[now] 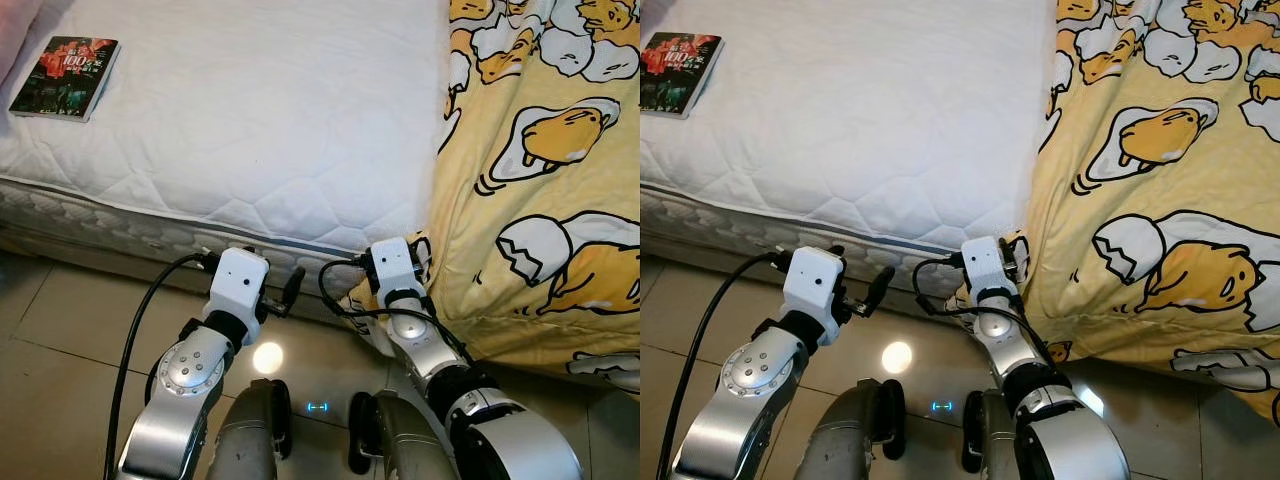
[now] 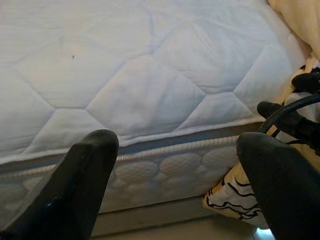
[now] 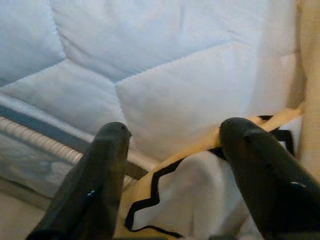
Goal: Clean up the room
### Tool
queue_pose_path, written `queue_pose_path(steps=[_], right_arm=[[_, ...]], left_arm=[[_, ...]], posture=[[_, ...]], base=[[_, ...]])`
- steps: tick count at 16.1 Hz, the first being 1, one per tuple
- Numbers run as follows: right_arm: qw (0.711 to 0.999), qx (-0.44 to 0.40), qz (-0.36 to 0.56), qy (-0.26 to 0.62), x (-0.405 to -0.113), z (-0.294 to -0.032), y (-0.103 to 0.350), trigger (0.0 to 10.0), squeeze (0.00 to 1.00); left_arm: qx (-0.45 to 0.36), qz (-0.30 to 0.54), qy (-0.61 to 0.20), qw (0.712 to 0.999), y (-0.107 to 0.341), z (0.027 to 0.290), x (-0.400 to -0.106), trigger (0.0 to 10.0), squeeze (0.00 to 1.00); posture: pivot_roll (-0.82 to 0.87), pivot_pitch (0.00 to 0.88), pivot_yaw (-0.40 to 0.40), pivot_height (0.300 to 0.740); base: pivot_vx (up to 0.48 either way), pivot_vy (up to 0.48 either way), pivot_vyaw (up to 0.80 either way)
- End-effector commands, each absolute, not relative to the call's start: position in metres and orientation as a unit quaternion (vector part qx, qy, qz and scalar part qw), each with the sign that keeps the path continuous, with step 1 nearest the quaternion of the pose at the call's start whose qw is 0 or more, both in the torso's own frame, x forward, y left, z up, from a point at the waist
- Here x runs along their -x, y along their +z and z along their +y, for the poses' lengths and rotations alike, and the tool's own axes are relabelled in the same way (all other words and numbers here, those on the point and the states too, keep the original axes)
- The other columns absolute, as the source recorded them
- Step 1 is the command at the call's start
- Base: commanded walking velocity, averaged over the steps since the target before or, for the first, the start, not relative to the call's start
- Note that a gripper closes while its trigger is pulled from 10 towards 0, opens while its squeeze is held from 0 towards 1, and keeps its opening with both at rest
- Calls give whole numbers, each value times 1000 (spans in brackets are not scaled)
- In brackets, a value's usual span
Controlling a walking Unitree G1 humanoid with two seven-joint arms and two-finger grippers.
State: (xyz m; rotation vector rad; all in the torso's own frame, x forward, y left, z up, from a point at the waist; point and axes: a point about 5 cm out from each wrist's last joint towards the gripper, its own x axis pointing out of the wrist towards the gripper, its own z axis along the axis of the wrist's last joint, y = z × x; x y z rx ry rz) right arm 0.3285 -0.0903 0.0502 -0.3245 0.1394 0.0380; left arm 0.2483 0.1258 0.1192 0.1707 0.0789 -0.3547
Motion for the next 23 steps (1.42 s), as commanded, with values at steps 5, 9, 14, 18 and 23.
queue_pose_path(steps=[5,9,14,18,23], right_arm=[[984,149,90,-27,-325,-98,43,10000,1000],[988,56,135,-59,-328,-106,41,10000,0],[983,10,161,-85,-327,-109,37,10000,0],[962,-92,251,-63,-318,-102,18,5922,0],[955,-104,277,-7,-311,-86,11,0,0]], left_arm=[[-92,46,-181,978,115,125,-245,10000,0],[-95,45,-180,978,115,126,-245,10000,0],[-98,42,-179,978,115,127,-244,10000,0],[-100,40,-179,978,116,127,-243,10000,0],[-102,41,-177,978,116,129,-243,10000,0]], posture=[[179,285,0,699],[187,291,-5,699],[196,279,-9,699],[202,275,-11,699],[204,283,-11,699]], base=[[0,0,0],[0,0,0],[0,0,0],[0,0,0],[0,0,0]])
